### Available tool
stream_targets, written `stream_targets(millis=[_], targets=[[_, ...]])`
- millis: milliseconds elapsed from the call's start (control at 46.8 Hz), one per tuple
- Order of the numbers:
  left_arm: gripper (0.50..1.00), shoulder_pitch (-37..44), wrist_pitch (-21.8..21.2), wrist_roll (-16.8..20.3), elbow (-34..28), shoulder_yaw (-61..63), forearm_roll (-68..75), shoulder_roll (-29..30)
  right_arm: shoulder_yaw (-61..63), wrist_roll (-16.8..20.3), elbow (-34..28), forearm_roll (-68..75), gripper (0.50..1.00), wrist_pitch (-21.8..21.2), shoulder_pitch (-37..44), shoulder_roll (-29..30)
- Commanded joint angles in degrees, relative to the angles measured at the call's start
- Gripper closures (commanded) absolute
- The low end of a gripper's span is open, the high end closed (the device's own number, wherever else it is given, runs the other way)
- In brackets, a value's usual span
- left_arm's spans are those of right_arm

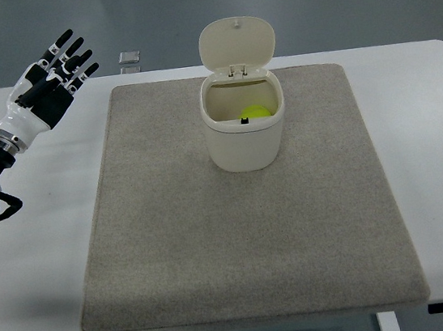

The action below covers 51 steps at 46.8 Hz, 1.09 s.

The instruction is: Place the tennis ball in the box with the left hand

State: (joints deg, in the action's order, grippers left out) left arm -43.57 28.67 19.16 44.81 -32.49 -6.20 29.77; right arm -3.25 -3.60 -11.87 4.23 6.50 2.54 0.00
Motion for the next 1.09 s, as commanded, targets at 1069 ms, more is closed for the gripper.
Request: stream_targets(millis=[1069], targets=[[0.508,2.9,4.1,-14.2,-0.1,-7.2,-1.5,-1.0,0.0,0.0,0.0,0.1,0.597,0.0,0.0,0.0]])
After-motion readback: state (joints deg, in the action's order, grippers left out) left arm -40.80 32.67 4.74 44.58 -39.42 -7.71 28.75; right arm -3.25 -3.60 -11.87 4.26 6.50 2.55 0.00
